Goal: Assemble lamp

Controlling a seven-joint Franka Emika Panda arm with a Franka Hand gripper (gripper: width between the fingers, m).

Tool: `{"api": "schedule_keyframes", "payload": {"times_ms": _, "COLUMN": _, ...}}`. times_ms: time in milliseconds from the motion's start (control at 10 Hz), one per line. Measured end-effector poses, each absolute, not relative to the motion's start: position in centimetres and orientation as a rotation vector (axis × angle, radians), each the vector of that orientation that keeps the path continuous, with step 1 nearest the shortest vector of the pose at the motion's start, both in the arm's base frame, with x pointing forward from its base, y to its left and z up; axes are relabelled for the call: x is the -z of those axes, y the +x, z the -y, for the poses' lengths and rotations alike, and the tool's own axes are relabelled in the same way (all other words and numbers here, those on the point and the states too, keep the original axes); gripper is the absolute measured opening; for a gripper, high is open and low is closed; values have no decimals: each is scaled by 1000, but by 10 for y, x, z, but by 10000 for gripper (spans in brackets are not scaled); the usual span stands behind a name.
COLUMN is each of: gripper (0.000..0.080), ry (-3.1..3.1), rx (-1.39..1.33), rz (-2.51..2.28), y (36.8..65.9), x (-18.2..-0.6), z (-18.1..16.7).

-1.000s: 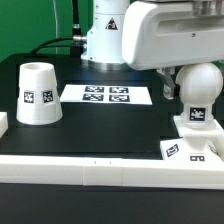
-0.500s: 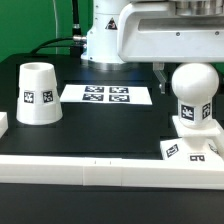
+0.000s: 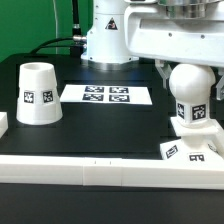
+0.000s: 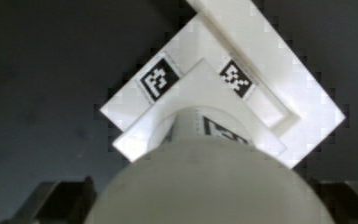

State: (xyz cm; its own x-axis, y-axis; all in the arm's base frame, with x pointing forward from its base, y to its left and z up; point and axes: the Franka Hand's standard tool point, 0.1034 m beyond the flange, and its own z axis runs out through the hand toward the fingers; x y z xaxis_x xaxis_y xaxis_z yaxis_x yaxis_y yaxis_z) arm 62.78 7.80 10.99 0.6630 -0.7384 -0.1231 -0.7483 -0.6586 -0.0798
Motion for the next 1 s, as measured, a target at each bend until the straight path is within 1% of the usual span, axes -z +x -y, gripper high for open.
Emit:
{"api": "schedule_keyframes", "payload": {"times_ms": 100, "gripper": 576, "ry": -2713, "rx": -128, "rz": -1317, "y": 628, "x": -110, "z": -79}}
{"api": "schedule_keyframes", "payload": {"times_ms": 200, "gripper": 634, "ry": -2697, "rx": -131, "rz": -1346, "y": 628, "x": -110, "z": -80}}
{"api": "schedule_keyframes", "payload": {"times_ms": 300, "gripper": 634, "ry": -2706, "rx": -129, "rz": -1327, "y": 628, "x": -110, "z": -80}}
{"api": "schedule_keyframes", "payload": {"times_ms": 400, "gripper": 683, "ry": -2732, "rx": -124, "rz": -1280, "y": 628, "x": -110, "z": -81}}
{"api": "schedule_keyframes", "payload": {"times_ms": 700, "gripper": 696, "ry": -2890, "rx": -118, "rz": -861, "y": 629, "x": -118, "z": -97}}
{"api": "schedule_keyframes", "payload": {"times_ms": 800, "gripper": 699, "ry": -2944, "rx": -92, "rz": -618, "y": 630, "x": -118, "z": -98}}
{"api": "schedule_keyframes", "payload": {"times_ms": 1000, "gripper": 699, "ry": -2970, "rx": -65, "rz": -441, "y": 631, "x": -117, "z": -97}}
